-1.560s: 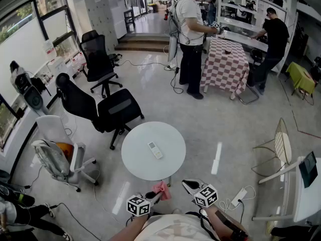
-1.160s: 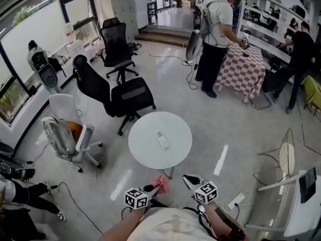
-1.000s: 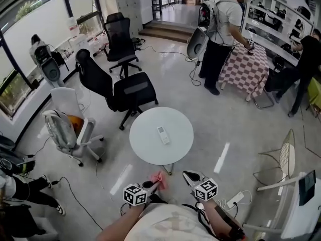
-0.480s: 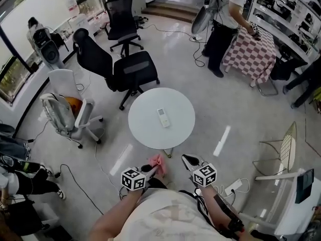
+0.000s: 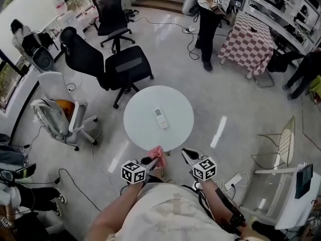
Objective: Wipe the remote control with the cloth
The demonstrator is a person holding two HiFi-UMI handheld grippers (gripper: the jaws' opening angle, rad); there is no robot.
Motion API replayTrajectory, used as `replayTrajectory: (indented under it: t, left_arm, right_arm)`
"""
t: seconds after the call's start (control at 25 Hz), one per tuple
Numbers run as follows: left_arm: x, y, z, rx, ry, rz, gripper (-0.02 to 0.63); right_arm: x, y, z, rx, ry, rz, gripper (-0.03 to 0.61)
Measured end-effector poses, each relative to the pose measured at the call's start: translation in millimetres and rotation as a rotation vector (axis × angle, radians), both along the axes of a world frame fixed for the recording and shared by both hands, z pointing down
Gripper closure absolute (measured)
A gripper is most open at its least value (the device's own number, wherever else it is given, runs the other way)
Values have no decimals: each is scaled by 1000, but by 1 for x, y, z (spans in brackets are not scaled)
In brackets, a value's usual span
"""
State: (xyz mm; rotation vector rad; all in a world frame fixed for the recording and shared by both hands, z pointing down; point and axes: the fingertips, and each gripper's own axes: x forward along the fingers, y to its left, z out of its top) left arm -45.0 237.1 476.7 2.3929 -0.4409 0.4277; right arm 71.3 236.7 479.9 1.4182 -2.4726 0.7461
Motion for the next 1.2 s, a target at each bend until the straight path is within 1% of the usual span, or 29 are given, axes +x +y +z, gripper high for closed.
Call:
replayTrajectory:
  t: [0.16,0.28,0.48,0.64,0.76,0.88,1.08,1.2]
  left_arm:
    - [3,-36,12,-11,-11,14,594]
    - [4,-64,17,-12,-12,42,594]
    - [2,-106,22,-34,-11,70,595]
    - [-2,-137,30,-59,-3,83,595]
    - [-9,-157,34,-79,6,88,594]
    - [-13,-174,40,-96,7,90,594]
    - [-12,-186,46,-121,-3,128,595]
    - [-10,-193,56,-122,-27,153,594]
  right_arm:
    - [4,-34,5,-3,20,13,571]
    - [3,-61,11,-15,40,16,571]
    - [0,-102,27,-71,111,35,572]
    - [1,-127,45,-120,168,88,572]
    - [-2,-144,56,-153,205,102,572]
    - [-7,-158,61,-180,213,106,572]
    - [-17,-165,72,-222,191,114,572]
    - [-19,-169,86,-240,196,117,572]
